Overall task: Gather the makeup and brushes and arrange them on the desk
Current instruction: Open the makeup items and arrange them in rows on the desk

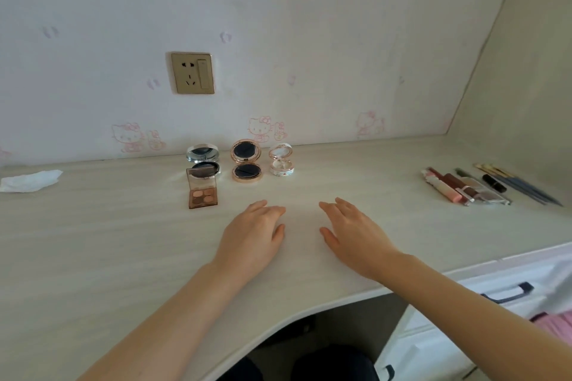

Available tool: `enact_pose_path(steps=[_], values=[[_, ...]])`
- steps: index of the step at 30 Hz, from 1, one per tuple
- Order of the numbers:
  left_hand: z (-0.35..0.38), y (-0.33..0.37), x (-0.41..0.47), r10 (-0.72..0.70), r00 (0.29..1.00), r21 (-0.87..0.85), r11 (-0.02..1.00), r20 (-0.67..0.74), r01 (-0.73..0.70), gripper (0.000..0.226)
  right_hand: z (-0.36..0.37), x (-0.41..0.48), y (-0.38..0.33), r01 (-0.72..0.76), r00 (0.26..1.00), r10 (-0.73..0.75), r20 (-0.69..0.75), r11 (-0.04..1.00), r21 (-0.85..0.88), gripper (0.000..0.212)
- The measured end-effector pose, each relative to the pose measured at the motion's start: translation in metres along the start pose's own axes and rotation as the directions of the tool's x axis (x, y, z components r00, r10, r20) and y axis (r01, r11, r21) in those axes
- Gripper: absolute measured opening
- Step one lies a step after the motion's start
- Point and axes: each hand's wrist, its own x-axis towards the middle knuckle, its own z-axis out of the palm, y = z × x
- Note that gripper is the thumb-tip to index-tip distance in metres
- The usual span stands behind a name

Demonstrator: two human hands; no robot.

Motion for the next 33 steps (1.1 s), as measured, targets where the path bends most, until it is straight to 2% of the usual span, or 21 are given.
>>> enact_pose_path(steps=[8, 14, 27, 33], values=[[0.038, 0.078, 0.024, 0.119, 0.991, -0.080, 0.990, 0.060, -0.114, 0.042, -0.024, -0.057, 0.069, -0.168, 0.986, 0.167, -0.027, 0.985, -0.028, 0.054], [0.075, 0.127, 0.049, 0.181, 0.981, -0.125, 0.977, 0.067, -0.172, 0.038, -0.031, -0.078, 0.126, -0.222, 0.975, 0.220, -0.041, 0.974, -0.049, 0.053], [0.133, 0.200, 0.126, 0.289, 0.952, -0.139, 0.952, 0.100, -0.274, 0.036, -0.043, -0.061, 0.226, -0.294, 0.952, 0.282, -0.119, 0.950, -0.101, 0.044], [0.154, 0.223, 0.166, 0.313, 0.941, -0.139, 0.945, 0.126, -0.296, 0.029, -0.046, -0.045, 0.268, -0.333, 0.937, 0.317, -0.148, 0.938, -0.100, 0.044]])
